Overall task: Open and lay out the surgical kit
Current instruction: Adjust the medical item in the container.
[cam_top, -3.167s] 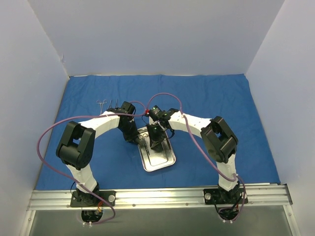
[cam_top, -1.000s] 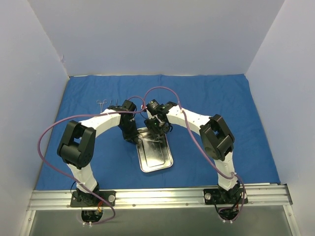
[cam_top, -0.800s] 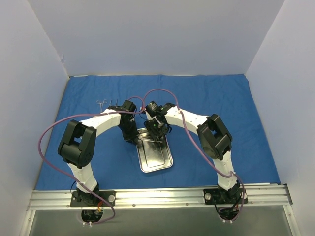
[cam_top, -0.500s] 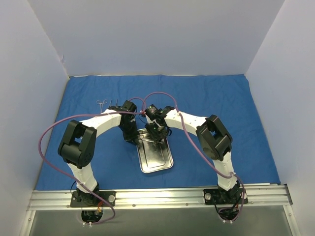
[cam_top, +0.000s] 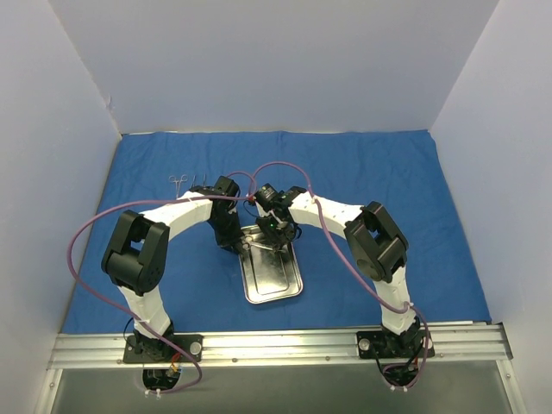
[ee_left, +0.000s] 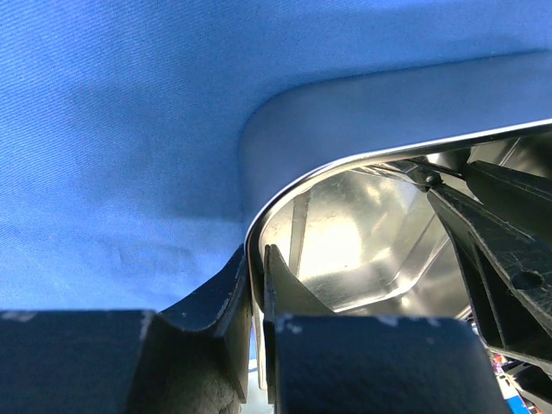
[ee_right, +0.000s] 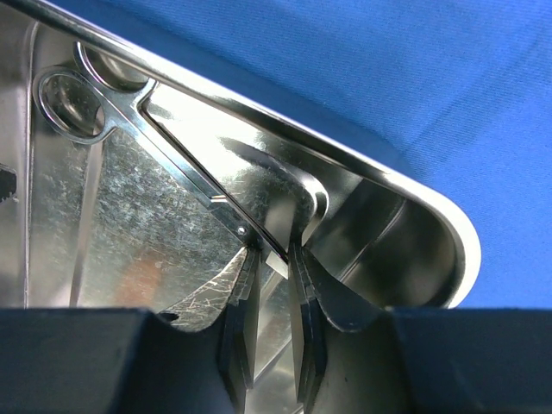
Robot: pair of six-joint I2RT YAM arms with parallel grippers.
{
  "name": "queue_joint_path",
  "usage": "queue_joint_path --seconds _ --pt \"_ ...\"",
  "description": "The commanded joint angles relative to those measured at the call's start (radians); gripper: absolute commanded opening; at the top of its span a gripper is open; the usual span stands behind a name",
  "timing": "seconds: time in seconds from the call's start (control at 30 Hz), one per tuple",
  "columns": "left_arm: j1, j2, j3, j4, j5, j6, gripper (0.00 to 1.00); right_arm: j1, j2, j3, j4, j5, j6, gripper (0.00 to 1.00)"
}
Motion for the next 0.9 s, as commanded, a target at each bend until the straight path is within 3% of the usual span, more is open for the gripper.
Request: queue_joint_path --seconds 0.0,0.63,0.87 --pt "0.001 -0.016 0.013 0.020 0.045 0.008 0.11 0.012 0.093 -0.050 -0.077 0.022 -0.017 0.00" --pt "0.007 -0.025 0.000 0.062 0.059 -0.022 0.23 0.037 -0.065 -0.024 -0.193 -0.163 0.112 0.00" --pt "0.008 -0.056 0.000 0.059 0.073 -0.018 0.40 0.021 -0.085 -0.041 -0.151 -0.251 0.169 0.00"
